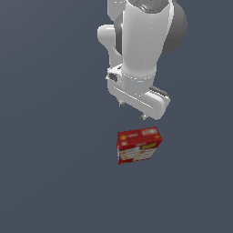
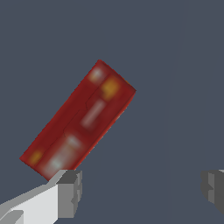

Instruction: Pick up the object and move it to a goal position.

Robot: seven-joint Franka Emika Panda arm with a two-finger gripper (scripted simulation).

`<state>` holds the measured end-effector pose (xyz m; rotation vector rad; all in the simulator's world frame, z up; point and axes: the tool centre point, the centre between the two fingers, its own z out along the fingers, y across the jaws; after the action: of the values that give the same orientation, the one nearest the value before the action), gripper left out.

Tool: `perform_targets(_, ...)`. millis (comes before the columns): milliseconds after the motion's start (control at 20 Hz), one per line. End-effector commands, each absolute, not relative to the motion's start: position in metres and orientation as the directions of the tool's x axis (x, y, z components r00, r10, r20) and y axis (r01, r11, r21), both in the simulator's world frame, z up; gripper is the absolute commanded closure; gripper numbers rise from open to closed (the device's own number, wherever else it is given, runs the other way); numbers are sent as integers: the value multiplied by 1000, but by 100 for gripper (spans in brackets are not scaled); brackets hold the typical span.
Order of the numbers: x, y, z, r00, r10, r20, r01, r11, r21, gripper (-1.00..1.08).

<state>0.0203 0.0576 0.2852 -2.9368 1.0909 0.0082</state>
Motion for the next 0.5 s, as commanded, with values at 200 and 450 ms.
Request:
perform_targets(200,36,64,276,644,-765,-8,-765,-644,-4,-92)
perform_targets(450,48,68,269,546,-838,-7,-838,-546,-3,-92)
